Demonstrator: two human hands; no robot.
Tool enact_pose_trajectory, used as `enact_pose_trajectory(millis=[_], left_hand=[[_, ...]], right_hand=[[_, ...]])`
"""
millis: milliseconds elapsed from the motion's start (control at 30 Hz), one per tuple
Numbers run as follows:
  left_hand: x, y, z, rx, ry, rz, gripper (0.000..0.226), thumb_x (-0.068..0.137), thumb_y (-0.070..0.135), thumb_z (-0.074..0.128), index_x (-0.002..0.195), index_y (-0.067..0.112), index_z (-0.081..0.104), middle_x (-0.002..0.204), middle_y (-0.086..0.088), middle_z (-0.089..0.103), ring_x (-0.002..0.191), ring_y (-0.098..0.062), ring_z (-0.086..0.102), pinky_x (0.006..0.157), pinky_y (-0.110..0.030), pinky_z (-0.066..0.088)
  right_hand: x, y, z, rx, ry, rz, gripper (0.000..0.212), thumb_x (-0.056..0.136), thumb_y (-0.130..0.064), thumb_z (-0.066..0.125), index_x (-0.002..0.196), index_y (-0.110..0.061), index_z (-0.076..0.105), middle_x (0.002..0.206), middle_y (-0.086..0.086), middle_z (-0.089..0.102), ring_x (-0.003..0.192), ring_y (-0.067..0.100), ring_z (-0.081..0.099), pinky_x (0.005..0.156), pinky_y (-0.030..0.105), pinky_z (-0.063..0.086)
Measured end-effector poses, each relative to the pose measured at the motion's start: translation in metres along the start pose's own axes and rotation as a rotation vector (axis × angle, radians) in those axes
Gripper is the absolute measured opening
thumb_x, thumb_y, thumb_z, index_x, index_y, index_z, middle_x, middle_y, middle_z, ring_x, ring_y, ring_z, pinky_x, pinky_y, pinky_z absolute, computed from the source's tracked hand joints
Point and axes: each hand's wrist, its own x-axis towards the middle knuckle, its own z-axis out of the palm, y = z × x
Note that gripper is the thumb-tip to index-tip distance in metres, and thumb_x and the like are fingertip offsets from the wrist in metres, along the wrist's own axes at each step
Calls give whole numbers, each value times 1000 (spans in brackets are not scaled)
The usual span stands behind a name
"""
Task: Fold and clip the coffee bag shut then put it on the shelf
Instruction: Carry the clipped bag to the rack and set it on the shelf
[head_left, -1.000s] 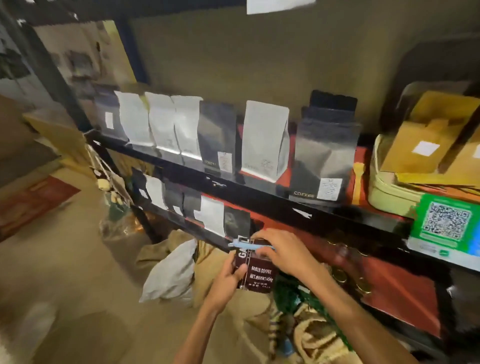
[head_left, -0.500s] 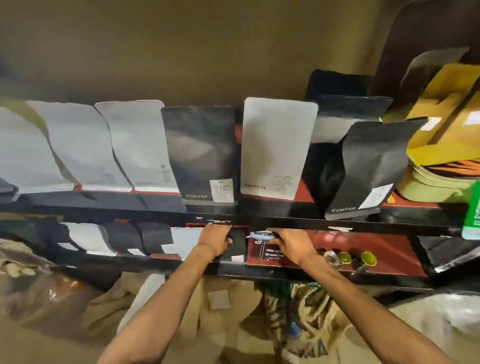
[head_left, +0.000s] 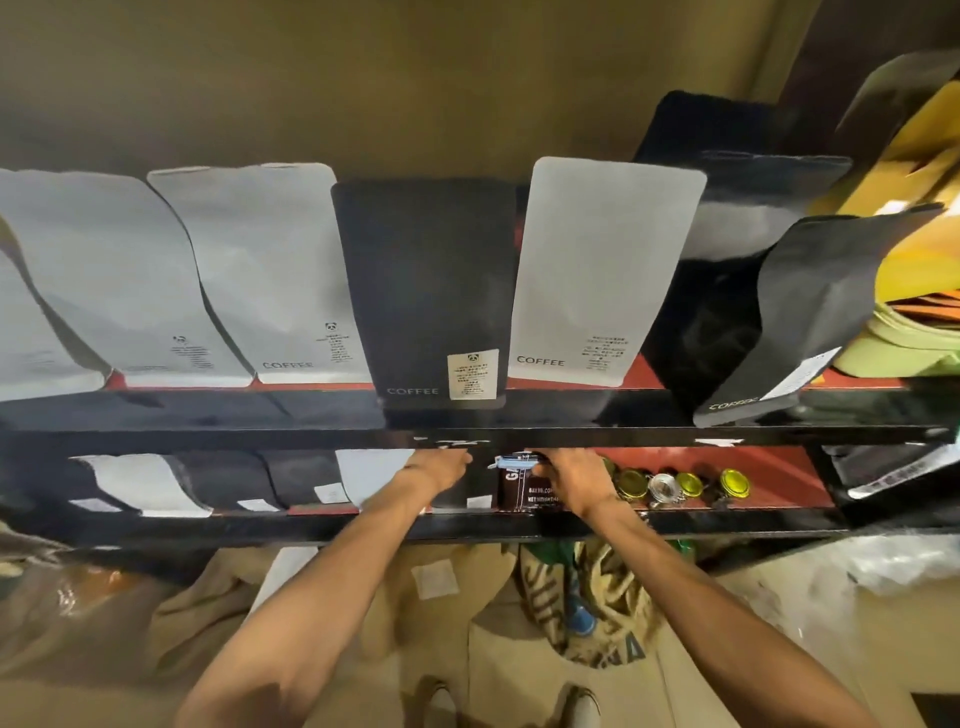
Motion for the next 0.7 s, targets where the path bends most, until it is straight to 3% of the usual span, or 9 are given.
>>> enact_pose_trajectory(millis=[200,267,400,567,700], left_hand=[[3,1,0,-27,-128,-133,47,105,37,31,152,33,31,161,-7,27,142,-32,36,112,-38,36],[4,3,1,-36,-149,-188,52,103,46,29,152,27,32,159,-11,31,142,-32,36,113,-39,34],[11,2,2,-25,-218,-240,62,104,50,21,155,14,23,163,-14,22,150,-35,15,120,-46,13],[9,-3,2,-66,-207,-207,51,107,36,26,153,15,29,160,-13,29,147,-34,25,118,-44,24],[6,2,2,-29,-173,-141,51,105,41,29,147,15,41,155,-13,40,140,-34,40,114,-43,33]], right_hand=[[1,16,12,-9,6,58,20,95,-21,58,113,-17,66,107,12,74,98,32,69,88,41,51],[2,16,14,31,5,54,20,94,-19,59,112,-15,66,109,13,73,100,33,68,88,41,51],[5,18,14,151,-21,79,21,97,-22,57,110,-11,68,113,15,71,103,34,65,90,41,51],[1,36,9,299,-37,129,28,97,-30,58,107,-7,68,112,15,71,104,30,64,91,36,48],[3,28,12,278,-133,111,31,98,-34,55,113,-11,66,115,12,71,105,26,65,89,33,50]])
